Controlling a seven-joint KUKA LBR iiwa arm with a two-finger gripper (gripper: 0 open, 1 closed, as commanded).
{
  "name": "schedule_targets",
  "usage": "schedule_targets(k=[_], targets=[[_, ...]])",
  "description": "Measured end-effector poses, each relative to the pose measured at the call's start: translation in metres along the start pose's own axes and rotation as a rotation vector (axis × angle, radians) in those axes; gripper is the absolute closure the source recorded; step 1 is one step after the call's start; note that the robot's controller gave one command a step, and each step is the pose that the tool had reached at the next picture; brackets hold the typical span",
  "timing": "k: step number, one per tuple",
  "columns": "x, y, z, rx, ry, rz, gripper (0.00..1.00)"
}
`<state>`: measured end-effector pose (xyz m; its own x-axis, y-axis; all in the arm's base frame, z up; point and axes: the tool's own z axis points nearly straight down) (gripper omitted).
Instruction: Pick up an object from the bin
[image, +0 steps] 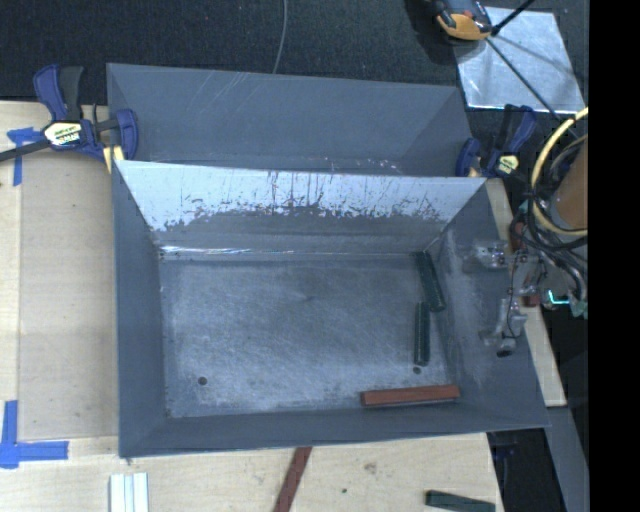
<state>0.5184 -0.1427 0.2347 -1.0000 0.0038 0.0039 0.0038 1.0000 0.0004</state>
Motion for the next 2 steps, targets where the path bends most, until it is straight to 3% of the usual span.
schedule_targets(k=[1,2], targets=[[-0.002,0.001,-0.004,0.001,-0.008,-0.003,0.00],[0.012,-0.002,0.050,0.003,-0.013,0.011,0.00]])
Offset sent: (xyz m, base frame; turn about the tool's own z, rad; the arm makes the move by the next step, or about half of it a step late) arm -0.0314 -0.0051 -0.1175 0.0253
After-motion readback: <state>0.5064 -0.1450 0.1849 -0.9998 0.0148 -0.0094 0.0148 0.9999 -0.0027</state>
